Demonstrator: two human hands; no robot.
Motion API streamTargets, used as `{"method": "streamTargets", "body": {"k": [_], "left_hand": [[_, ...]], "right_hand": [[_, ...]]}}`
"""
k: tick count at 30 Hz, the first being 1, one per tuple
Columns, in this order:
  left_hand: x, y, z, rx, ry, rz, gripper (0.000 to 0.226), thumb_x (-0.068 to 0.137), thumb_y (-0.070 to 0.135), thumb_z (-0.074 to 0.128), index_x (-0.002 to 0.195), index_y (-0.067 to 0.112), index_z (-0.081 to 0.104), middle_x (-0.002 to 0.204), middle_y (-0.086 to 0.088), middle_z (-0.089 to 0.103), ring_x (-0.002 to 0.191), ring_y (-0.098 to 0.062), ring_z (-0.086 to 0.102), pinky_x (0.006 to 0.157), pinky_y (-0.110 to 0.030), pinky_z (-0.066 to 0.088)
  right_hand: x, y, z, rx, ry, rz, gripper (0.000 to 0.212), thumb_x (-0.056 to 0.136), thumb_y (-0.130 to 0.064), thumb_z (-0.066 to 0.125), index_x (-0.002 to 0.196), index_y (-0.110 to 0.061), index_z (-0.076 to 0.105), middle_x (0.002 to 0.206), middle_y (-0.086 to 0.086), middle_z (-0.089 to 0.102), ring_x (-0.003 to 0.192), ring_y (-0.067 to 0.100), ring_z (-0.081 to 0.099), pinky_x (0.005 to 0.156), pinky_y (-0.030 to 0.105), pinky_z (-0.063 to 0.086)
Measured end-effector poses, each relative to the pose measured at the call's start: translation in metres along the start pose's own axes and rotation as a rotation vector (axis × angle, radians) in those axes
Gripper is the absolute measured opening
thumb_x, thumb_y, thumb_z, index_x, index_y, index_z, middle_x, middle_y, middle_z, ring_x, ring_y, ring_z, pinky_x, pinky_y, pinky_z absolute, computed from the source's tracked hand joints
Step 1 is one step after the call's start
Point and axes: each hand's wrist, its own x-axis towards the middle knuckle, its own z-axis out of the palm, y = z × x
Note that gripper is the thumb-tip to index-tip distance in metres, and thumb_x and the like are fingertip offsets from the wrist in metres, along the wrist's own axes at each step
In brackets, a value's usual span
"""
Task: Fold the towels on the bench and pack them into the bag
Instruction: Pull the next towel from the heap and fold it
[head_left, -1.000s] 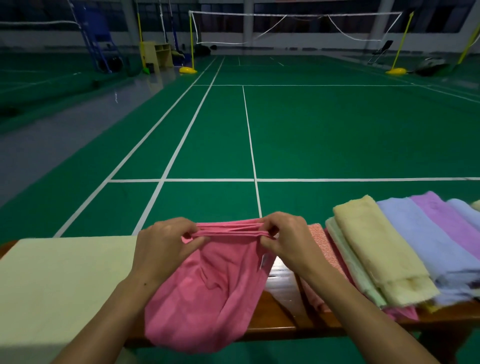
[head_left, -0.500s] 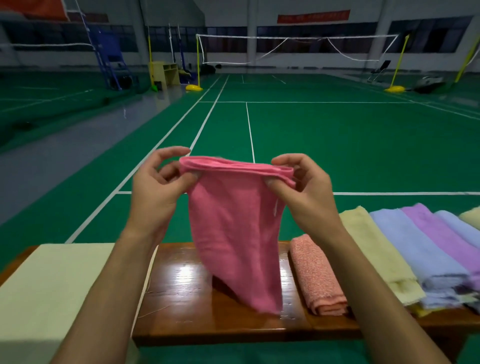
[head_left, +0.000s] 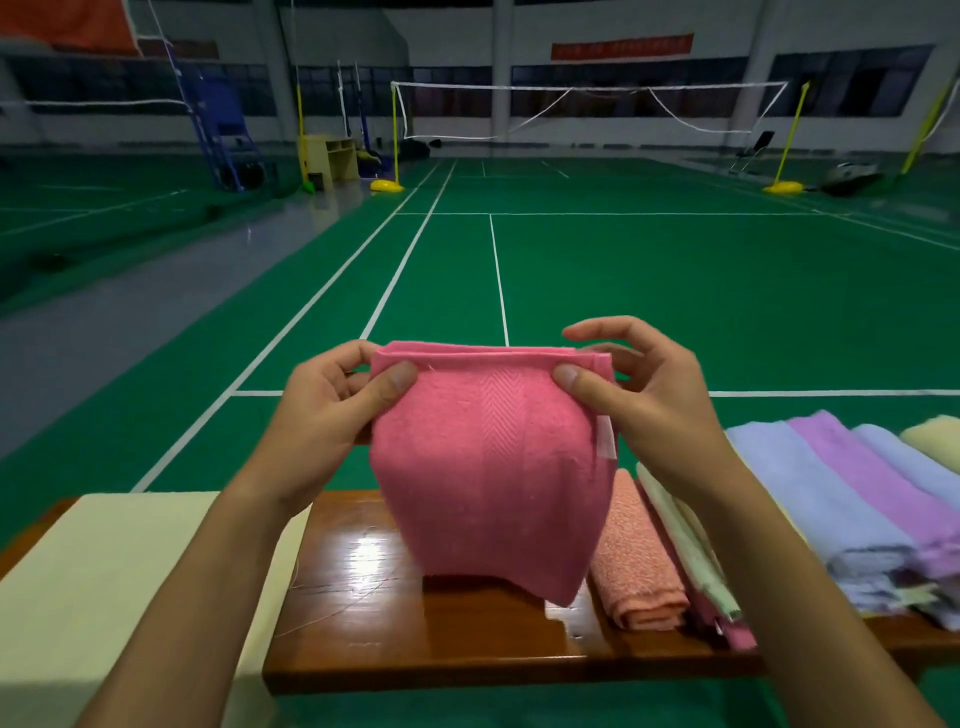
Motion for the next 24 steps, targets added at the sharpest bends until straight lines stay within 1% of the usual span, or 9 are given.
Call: {"method": "streamTargets", "body": {"k": [2, 5, 8, 10, 13, 14, 16, 22, 24], "left_hand": [[-0.002, 0.005, 0.001, -0.076, -0.012, -0.012, 0.043, 0.089, 0.033, 0.076, 0.113, -0.001, 0.067, 0.095, -0.024, 0.066, 0.084, -0.033, 0.054, 0.068, -0.034, 0.049], [-0.001, 0.005, 0.001, -0.044, 0.004, -0.036, 0.045, 0.088, 0.033, 0.073, 0.115, -0.003, 0.066, 0.09, -0.019, 0.067, 0.079, -0.029, 0.056, 0.06, -0.028, 0.051], [0.005, -0.011, -0.001, 0.124, 0.017, -0.085, 0.028, 0.094, 0.028, 0.073, 0.102, 0.002, 0.068, 0.077, -0.007, 0.069, 0.065, -0.017, 0.055, 0.05, -0.022, 0.041], [0.011, -0.032, -0.002, 0.173, 0.046, -0.13, 0.018, 0.095, 0.025, 0.075, 0.094, 0.008, 0.067, 0.077, -0.004, 0.068, 0.06, -0.009, 0.05, 0.046, -0.019, 0.035], [0.02, -0.076, 0.003, 0.149, 0.105, -0.205, 0.021, 0.094, 0.021, 0.078, 0.094, 0.003, 0.067, 0.082, -0.006, 0.066, 0.065, -0.01, 0.053, 0.043, -0.023, 0.042], [0.023, -0.092, 0.007, 0.115, 0.136, -0.253, 0.024, 0.093, 0.018, 0.079, 0.097, -0.002, 0.066, 0.083, -0.006, 0.066, 0.067, -0.011, 0.057, 0.044, -0.025, 0.05], [0.028, -0.123, 0.013, 0.014, 0.193, -0.36, 0.03, 0.092, 0.012, 0.079, 0.102, -0.011, 0.063, 0.088, -0.01, 0.064, 0.072, -0.016, 0.064, 0.058, -0.031, 0.064], [0.05, -0.182, 0.012, -0.122, 0.313, -0.436, 0.03, 0.092, 0.014, 0.081, 0.106, -0.008, 0.066, 0.102, -0.017, 0.064, 0.091, -0.024, 0.07, 0.076, -0.037, 0.067], [0.053, -0.195, 0.013, -0.11, 0.324, -0.426, 0.025, 0.093, 0.01, 0.079, 0.111, 0.0, 0.066, 0.114, -0.015, 0.068, 0.097, -0.023, 0.072, 0.08, -0.038, 0.066]], "right_hand": [[-0.002, -0.007, 0.0, 0.03, 0.014, 0.005, 0.028, 0.087, -0.006, 0.083, 0.113, -0.012, 0.073, 0.095, 0.015, 0.078, 0.077, 0.015, 0.069, 0.068, 0.027, 0.057], [0.002, -0.002, 0.001, 0.014, 0.032, 0.023, 0.029, 0.085, -0.009, 0.086, 0.111, -0.016, 0.074, 0.096, 0.017, 0.077, 0.079, 0.016, 0.07, 0.071, 0.029, 0.058], [0.011, 0.025, 0.003, -0.145, 0.032, 0.056, 0.03, 0.084, -0.013, 0.088, 0.109, -0.021, 0.074, 0.098, 0.006, 0.079, 0.083, 0.014, 0.073, 0.077, 0.03, 0.06], [0.019, 0.054, 0.007, -0.252, 0.027, 0.09, 0.03, 0.084, -0.013, 0.088, 0.109, -0.021, 0.072, 0.099, 0.002, 0.078, 0.085, 0.013, 0.073, 0.078, 0.031, 0.06], [0.028, 0.105, 0.016, -0.403, 0.046, 0.12, 0.028, 0.086, -0.014, 0.082, 0.105, -0.03, 0.07, 0.103, -0.007, 0.075, 0.093, 0.012, 0.072, 0.087, 0.041, 0.06], [0.031, 0.122, 0.018, -0.462, 0.048, 0.131, 0.029, 0.085, -0.015, 0.078, 0.105, -0.034, 0.069, 0.104, -0.01, 0.074, 0.095, 0.011, 0.072, 0.089, 0.044, 0.059], [0.035, 0.15, 0.024, -0.538, 0.041, 0.174, 0.031, 0.085, -0.017, 0.07, 0.102, -0.042, 0.064, 0.102, -0.015, 0.072, 0.091, 0.014, 0.072, 0.087, 0.047, 0.06], [0.051, 0.206, 0.037, -0.534, 0.115, 0.27, 0.026, 0.087, -0.017, 0.074, 0.107, -0.032, 0.07, 0.105, -0.01, 0.073, 0.096, 0.014, 0.07, 0.091, 0.044, 0.059], [0.053, 0.221, 0.043, -0.513, 0.143, 0.311, 0.027, 0.089, -0.012, 0.074, 0.111, -0.026, 0.071, 0.108, -0.005, 0.074, 0.098, 0.015, 0.07, 0.095, 0.043, 0.057]]}}
